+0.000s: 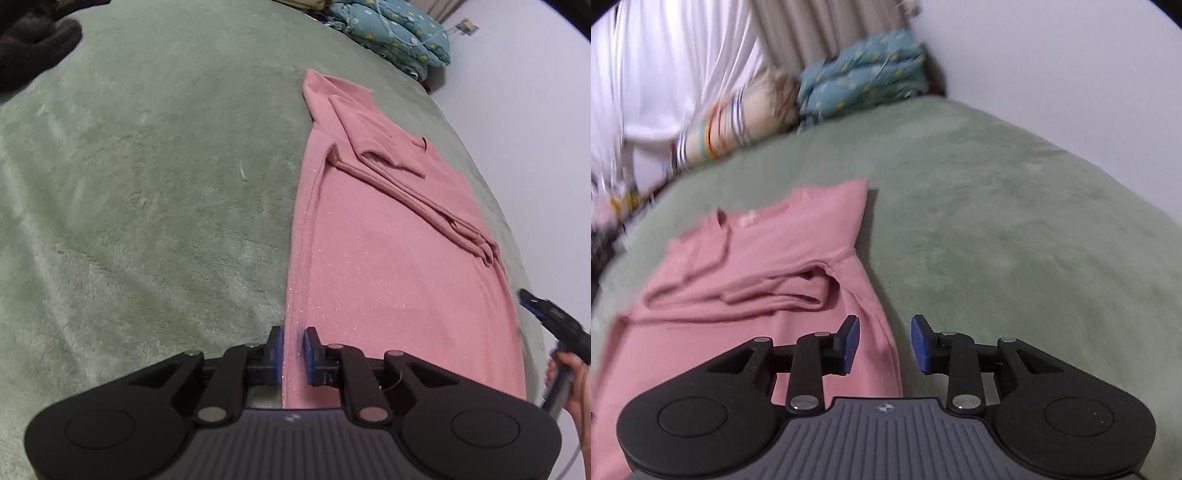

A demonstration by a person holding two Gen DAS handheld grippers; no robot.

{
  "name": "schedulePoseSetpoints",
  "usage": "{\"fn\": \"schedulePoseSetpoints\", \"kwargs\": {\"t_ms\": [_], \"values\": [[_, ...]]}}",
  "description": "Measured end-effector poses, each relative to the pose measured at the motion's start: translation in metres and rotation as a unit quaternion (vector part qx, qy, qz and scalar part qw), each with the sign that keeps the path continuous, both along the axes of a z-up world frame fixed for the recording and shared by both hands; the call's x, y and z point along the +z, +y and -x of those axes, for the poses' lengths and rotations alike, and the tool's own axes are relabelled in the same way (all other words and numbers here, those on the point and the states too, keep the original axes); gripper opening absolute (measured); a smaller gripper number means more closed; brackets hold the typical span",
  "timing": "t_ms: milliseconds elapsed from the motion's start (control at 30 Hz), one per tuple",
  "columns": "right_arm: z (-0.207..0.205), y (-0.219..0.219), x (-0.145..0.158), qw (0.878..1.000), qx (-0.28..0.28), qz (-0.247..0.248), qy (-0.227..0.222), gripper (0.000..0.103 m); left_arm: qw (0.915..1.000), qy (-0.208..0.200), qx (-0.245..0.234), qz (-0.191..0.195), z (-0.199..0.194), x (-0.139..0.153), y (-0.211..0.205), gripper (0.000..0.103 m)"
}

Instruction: Fold clothes

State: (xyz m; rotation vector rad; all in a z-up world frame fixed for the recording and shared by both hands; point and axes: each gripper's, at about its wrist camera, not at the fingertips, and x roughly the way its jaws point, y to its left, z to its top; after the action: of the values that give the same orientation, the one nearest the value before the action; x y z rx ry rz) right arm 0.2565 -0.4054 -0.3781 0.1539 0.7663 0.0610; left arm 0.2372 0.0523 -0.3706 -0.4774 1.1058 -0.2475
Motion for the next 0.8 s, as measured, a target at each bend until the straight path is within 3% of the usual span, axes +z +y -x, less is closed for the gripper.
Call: {"fn": "schedulePoseSetpoints", "kwargs": {"t_ms": [33,67,133,233,300,400,467,500,533,667,800], "values": [[-0.005,0.003,-0.004,1.000,0.006,0.007,0.012,0.025,1.0000,0.000,0.002,0.002,0.000,-0.001,0.000,0.011],[-0.011,0.006,-0.009,0.999,0.011,0.022,0.023,0.004,1.0000,0.001,0.004,0.003,0.000,-0.001,0.000,0.011],[-0.011,0.008,-0.008,0.999,0.002,0.049,0.022,0.003,0.9999,0.002,0.009,0.007,0.001,-0.002,0.001,0.011],[-0.004,0.017,0.001,0.992,-0.005,0.129,-0.009,0.004,1.0000,0.001,0.007,0.004,0.000,-0.003,-0.001,0.011],[-0.004,0.028,-0.012,0.982,0.020,0.188,0.012,0.004,1.0000,-0.001,0.001,-0.003,-0.002,-0.004,-0.003,0.011],[0.002,0.022,-0.014,0.987,-0.008,0.161,0.006,0.008,1.0000,0.000,-0.002,-0.008,-0.003,-0.001,-0.004,0.011],[0.011,0.008,-0.011,0.991,-0.041,0.124,0.004,0.024,0.9999,-0.001,-0.007,-0.012,-0.003,0.003,-0.004,0.012],[0.017,0.002,-0.009,0.992,-0.053,0.111,0.004,0.026,0.9997,-0.010,-0.011,-0.020,-0.003,0.010,-0.004,0.013],[0.023,0.000,-0.006,0.993,-0.058,0.105,-0.002,0.027,0.9990,-0.029,-0.014,-0.031,-0.003,0.017,-0.005,0.016],[0.047,-0.005,0.004,0.993,-0.063,0.094,-0.036,0.027,0.9894,-0.117,-0.026,-0.082,-0.020,0.044,-0.019,0.041],[0.046,-0.003,0.007,0.994,-0.052,0.075,-0.060,0.028,0.9786,-0.130,-0.068,-0.144,-0.063,0.039,-0.055,0.044]]}}
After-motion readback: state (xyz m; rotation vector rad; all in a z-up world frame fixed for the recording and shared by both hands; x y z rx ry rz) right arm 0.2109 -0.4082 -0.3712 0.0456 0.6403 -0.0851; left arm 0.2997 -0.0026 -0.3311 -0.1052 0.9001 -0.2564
